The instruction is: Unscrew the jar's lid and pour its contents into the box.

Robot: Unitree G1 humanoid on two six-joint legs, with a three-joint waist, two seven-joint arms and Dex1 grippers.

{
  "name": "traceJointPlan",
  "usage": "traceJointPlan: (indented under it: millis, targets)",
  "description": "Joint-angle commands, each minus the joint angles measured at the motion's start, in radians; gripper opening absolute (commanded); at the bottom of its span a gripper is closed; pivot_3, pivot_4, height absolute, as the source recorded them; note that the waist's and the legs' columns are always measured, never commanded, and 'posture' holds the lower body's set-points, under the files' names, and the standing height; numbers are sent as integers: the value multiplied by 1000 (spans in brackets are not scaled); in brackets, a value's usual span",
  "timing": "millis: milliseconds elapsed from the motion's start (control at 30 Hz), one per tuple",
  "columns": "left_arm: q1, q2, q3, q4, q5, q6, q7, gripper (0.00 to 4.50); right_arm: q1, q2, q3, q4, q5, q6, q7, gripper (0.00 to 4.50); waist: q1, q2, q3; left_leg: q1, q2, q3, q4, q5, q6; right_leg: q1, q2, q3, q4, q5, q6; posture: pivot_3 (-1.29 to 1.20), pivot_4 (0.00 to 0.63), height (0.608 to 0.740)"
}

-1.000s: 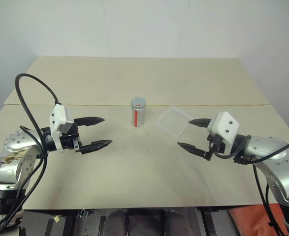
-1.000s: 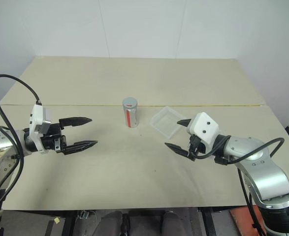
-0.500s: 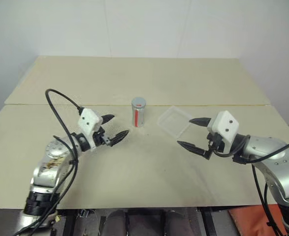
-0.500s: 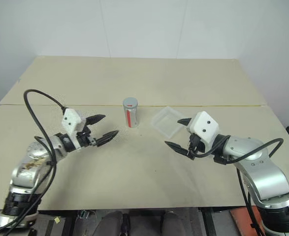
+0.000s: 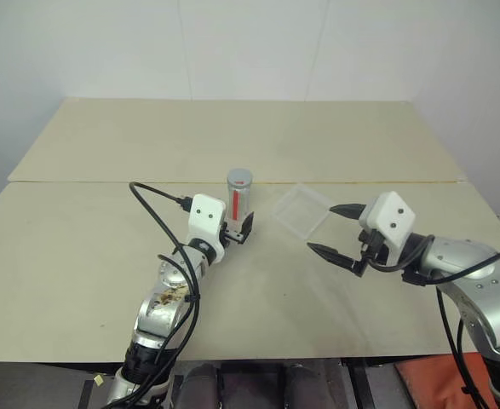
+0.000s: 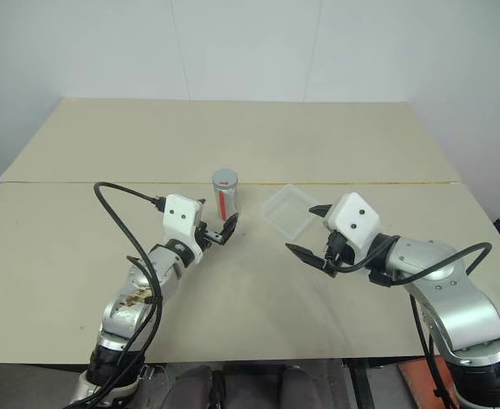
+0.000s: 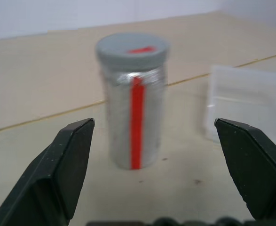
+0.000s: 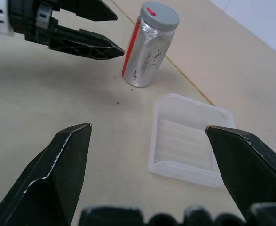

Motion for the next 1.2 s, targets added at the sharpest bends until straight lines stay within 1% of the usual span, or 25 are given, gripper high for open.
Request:
traceJointPlan:
  millis: [33, 233, 367, 533, 700, 1000, 1200]
  targets:
    - [-33, -14, 7, 17, 23, -39, 20, 4464, -3, -5, -44, -41, 11, 1, -10, 4500, 0, 0, 0, 0, 0, 0, 0, 0, 0, 0, 0, 0, 0, 0, 0, 0, 150, 740]
    - [-73, -42, 7, 104, 22, -92, 10, 4464, -14, 5, -67, -63, 52, 26, -23, 4500, 2, 0, 0, -1, 0, 0, 0, 0, 0, 0, 0, 0, 0, 0, 0, 0, 150, 740]
    - [-98, -48, -4, 167, 41, -138, 6, 4464, -12, 5, -74, -68, 69, 25, -16, 4500, 1, 0, 0, -1, 0, -1, 0, 0, 0, 0, 0, 0, 0, 0, 0, 0, 150, 740]
    - [-130, -82, -12, 240, 67, -191, 29, 4464, -9, 5, -74, -75, 85, 19, -15, 4500, 1, 0, 0, -1, -1, -1, 0, 0, 0, 0, 0, 0, -1, 0, 0, 0, 150, 740]
    - [-182, -123, 9, 338, 87, -224, 78, 4464, -8, 3, -74, -74, 84, 14, -12, 4500, 2, 0, 0, -1, -1, -1, 0, 0, 0, 0, 0, 0, -1, 0, 0, 0, 150, 740]
    - [-257, -153, 27, 497, 96, -313, 104, 4464, 5, -4, -86, -96, 95, 18, -4, 4500, 2, 0, 0, -1, -1, -2, 0, 0, 0, 0, 0, -1, -1, 0, 0, 0, 150, 740]
    - [-291, -169, 35, 552, 98, -356, 108, 4464, 19, -9, -95, -113, 103, 26, -9, 4500, 3, 0, 0, -2, -1, -2, 0, 0, 0, 0, -1, -1, -1, 0, 0, 0, 150, 740]
